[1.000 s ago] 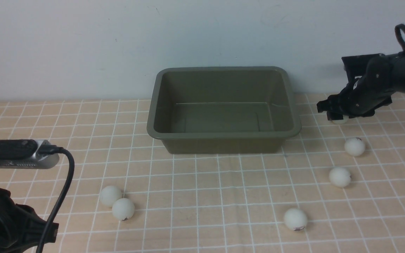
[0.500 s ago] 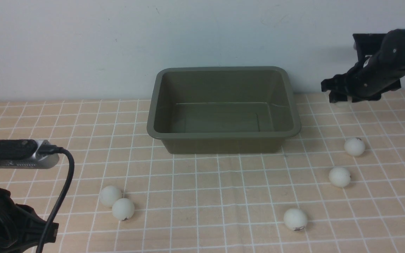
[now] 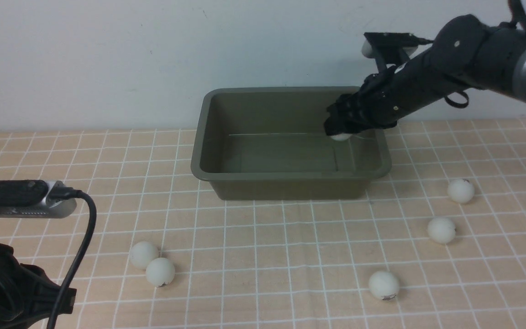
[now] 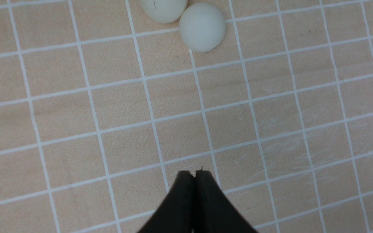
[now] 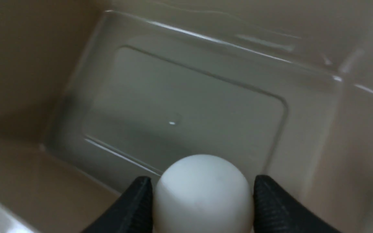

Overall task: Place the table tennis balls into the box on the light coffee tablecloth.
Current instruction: 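Release the ping pong ball into the bin and lift the gripper away, then reach for and grasp a ping pong ball on the table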

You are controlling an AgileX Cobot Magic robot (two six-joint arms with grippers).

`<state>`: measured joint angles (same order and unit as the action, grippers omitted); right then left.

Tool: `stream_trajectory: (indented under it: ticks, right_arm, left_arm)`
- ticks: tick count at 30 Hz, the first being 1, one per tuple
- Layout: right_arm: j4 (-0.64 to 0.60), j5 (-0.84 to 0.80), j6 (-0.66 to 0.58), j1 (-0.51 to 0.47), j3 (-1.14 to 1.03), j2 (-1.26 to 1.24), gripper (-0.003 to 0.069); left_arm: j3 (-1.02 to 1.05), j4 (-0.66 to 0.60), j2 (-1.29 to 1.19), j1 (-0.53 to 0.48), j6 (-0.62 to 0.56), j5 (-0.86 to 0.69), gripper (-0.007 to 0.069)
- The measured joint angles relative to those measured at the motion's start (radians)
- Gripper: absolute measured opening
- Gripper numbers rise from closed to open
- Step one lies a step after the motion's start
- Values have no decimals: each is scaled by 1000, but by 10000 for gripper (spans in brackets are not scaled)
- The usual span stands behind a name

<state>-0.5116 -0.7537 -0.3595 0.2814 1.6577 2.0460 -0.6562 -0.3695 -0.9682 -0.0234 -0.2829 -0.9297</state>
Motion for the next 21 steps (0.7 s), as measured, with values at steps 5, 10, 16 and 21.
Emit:
stream_trajectory:
  ticks: [5,10,16,21]
  right_arm:
    - [-9,18,-1,29,0,31,360]
    - [-15,30,-1,29,0,64,376]
    - [-18,42,-1,29,1,74,451]
    - [-18,15,-1,29,49,75,458]
  left_arm:
    - [0,0,0,0,0,1,-69]
    - [0,0,0,0,0,2,-69]
    - [0,0,0,0,0,3,-69]
    - [0,0,0,0,0,3,-69]
